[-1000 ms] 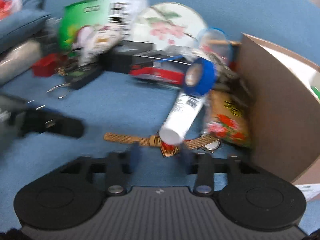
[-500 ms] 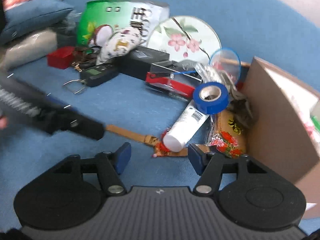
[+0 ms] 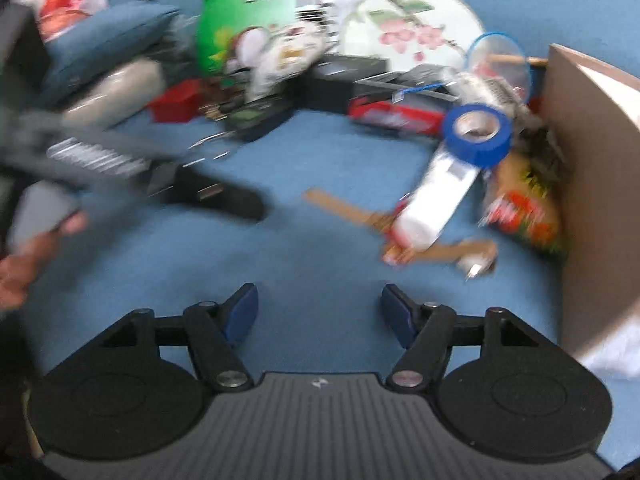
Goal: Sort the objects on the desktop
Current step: 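Move the right tool down to the gold watch face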
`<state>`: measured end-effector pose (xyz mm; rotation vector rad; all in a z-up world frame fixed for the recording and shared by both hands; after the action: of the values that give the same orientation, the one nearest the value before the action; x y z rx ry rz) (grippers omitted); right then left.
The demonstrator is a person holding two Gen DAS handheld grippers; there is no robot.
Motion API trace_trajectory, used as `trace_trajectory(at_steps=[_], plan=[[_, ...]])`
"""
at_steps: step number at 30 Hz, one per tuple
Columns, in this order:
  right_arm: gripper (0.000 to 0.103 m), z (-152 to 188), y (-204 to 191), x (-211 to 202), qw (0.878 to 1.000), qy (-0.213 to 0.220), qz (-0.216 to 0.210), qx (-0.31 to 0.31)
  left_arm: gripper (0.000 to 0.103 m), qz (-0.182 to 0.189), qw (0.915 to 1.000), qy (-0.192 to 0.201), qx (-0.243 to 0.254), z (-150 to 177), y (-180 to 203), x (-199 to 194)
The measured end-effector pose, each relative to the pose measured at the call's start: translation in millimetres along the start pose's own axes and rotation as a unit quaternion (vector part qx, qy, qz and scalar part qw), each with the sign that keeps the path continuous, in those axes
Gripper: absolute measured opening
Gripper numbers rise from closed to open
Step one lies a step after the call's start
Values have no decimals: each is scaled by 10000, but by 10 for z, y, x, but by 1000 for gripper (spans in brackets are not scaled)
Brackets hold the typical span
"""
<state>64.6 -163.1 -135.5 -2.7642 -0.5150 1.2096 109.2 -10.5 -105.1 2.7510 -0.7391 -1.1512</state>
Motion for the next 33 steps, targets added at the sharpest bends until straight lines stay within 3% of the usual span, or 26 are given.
trace_trajectory(at_steps=[3, 4, 5, 7, 9, 13, 15, 17, 18, 21, 23, 24, 27, 31, 33], plan=[[64, 120, -225, -155, 9988, -145, -293, -357, 74, 133, 9999, -30, 66, -1, 95, 6], [52, 132, -264, -208, 9981, -119, -326, -511, 74, 152, 9998, -33, 95, 0, 124, 8], [47, 114, -269, -250, 9977, -37, -253, -634, 74, 147, 9998, -39, 117, -1, 148, 10], [47, -10, -166, -265, 9968, 310, 175, -713, 74, 123, 9998, -52, 117, -4, 179, 10], [52, -161, 30, -190, 9939, 536, 710, -657, 74, 145, 9998, -24, 99, -15, 186, -5], [55, -308, 312, 95, 9926, 365, 1085, -406, 74, 122, 9999, -35, 27, -19, 135, 3], [62, -337, 341, 216, 9887, 429, 1372, -429, 74, 133, 9999, -64, -46, -14, 82, 29], [80, -351, 362, 279, 9822, 585, 1714, -499, 74, 174, 9997, -86, -125, -7, 32, 51], [82, -383, 395, 346, 9807, 598, 1796, -497, 74, 197, 9997, -59, -155, -8, 13, 53], [84, -428, 488, 417, 9856, 538, 1600, -94, 74, 239, 9996, -31, -167, -14, 3, 43], [82, -430, 650, 438, 9901, 286, 1201, 670, 74, 275, 9995, -24, -164, -20, -2, 32], [82, -427, 671, 406, 9917, 179, 1014, 771, 74, 299, 9994, -18, -175, -23, -6, 29], [78, -349, 552, 291, 9965, -136, 718, 410, 74, 326, 9992, -8, -245, -34, -4, 41], [60, -130, 224, 71, 9997, -239, -7, -62, 74, 423, 9989, -45, -189, -29, 61, 58], [54, -53, 16, 15, 9983, -215, -109, -527, 74, 426, 9990, -57, -120, -26, 90, 53]])
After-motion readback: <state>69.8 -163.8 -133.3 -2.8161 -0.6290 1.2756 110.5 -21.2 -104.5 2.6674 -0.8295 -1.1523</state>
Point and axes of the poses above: each gripper's, at about its wrist camera, not at the fingertips, and x roughly the way its jaws point, y to its right, z to its underside, the point moved 5 cm from there along x, roughly the way its jaws point, and after that the axes turned 9 degrees about x, right-handed, at the moved point
